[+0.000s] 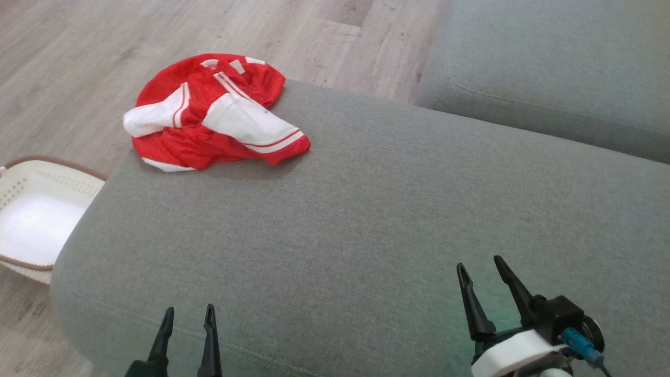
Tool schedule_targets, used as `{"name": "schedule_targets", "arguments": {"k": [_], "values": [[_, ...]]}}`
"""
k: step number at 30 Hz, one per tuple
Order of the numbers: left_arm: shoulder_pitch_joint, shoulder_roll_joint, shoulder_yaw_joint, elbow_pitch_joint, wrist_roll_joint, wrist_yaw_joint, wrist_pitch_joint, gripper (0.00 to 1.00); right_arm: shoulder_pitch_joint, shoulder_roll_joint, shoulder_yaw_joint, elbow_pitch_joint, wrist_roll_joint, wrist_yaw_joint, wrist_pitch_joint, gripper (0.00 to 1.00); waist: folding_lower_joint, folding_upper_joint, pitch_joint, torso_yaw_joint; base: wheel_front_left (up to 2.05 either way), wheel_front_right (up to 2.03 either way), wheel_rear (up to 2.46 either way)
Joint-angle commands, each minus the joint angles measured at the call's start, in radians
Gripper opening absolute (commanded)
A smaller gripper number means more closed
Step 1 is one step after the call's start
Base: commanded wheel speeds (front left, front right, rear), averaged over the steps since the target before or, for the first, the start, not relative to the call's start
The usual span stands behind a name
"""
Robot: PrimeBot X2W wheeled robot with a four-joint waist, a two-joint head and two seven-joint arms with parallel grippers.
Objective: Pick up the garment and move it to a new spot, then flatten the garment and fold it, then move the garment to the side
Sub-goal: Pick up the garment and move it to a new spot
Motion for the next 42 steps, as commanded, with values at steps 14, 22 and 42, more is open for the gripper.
{"name": "schedule_targets", "arguments": {"k": [14, 22, 42], "values": [[-0.084, 0.044, 0.071, -0.286, -0.003, -0.016, -0.012, 1.0, -0.028, -0.008, 0.014, -0.038, -0.016, 0.004, -0.014, 1.0, 0.0, 0.0, 0.032, -0.001, 0.0, 0.0, 0.0], [-0.413, 0.254, 0.171, -0.451, -0.024, -0.08, 0.17, 1.0, -0.071, -0.008, -0.001, -0.057, -0.057, 0.004, -0.014, 1.0, 0.0, 0.0, 0.105, -0.052, 0.0, 0.0, 0.0], [-0.986, 0.436, 0.008, 0.234, -0.314, -0.14, 0.426, 1.0, -0.216, -0.008, -0.058, -0.18, -0.235, 0.004, 0.044, 1.0, 0.0, 0.0, 0.492, -0.186, 0.0, 0.0, 0.0]]}}
